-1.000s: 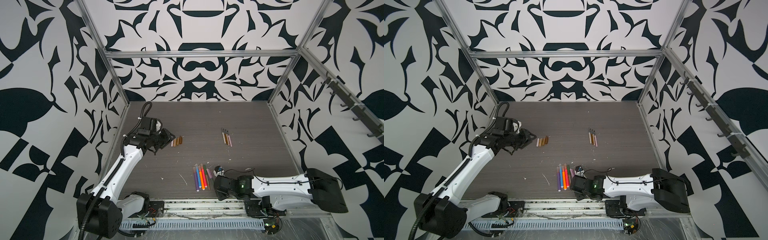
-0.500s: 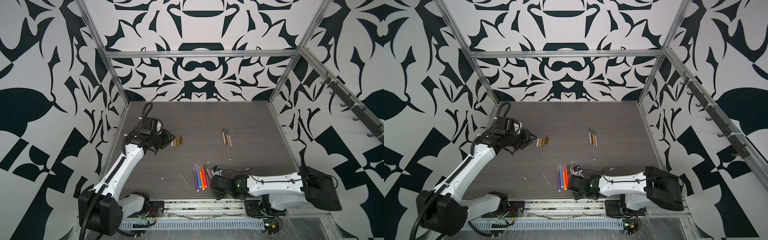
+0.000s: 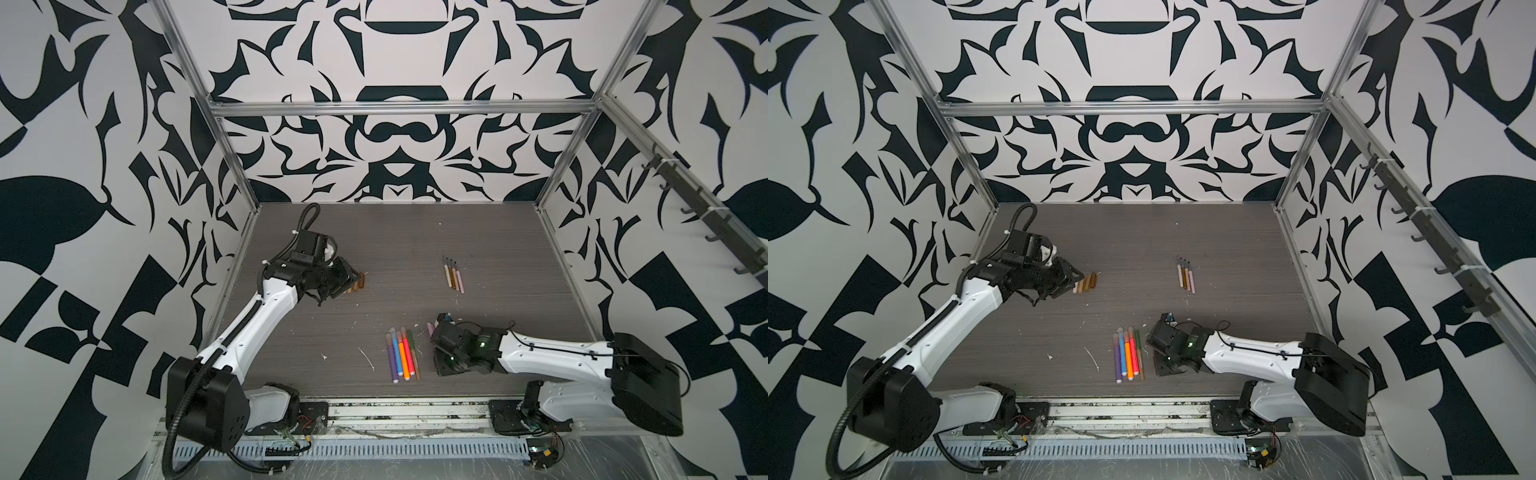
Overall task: Remove pen caps from pens
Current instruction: Pick up the pen from the bottom-center of the table, then open the pen cap on the pen.
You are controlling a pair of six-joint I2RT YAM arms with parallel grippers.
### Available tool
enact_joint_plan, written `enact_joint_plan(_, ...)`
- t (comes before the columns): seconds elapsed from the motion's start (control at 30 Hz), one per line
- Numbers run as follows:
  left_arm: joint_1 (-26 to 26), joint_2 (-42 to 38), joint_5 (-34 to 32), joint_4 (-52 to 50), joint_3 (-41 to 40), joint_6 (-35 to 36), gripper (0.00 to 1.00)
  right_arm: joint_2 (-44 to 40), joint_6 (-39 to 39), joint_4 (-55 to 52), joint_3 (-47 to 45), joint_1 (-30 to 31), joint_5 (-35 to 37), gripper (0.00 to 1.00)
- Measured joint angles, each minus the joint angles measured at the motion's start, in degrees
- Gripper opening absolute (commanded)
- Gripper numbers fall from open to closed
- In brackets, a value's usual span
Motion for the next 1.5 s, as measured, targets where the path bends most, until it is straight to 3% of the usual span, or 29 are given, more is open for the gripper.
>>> enact_joint_plan(0.3, -9.86, 8.35, 2.4, 2.6, 5.09, -1.57, 0.51, -2.82, -11.58, -2.93, 9.64, -12.74, -12.98, 0.0)
enact_joint_plan(0.53, -14.23, 14.32, 4.66, 3.61, 8.46, -2.95, 0.51, -0.66, -13.0, -1.84, 15.21, -13.57, -18.1, 0.0)
enact_joint_plan(0.9, -16.0, 19.43, 6.49, 5.14, 12.76, -5.11, 0.51, 2.16, -12.46, -0.09, 15.91, -13.57, -19.85, 0.0)
enact_joint_plan(1.13, -16.85, 23.39, 6.23, 4.2, 15.37, -6.14, 0.41, 2.1, -12.44, 0.24, 17.66, -13.57, -19.85, 0.0)
enact_joint_plan(1.27, -16.92, 23.47, 6.21, 3.1, 15.72, -6.25, 0.29, 2.1, -12.41, 0.31, 17.92, -13.57, -19.8, 0.0)
enact_joint_plan(1.5, -17.0, 24.28, 6.23, 2.86, 17.27, -6.29, 0.24, 2.1, -12.44, 0.28, 18.43, -13.79, -19.47, 0.0)
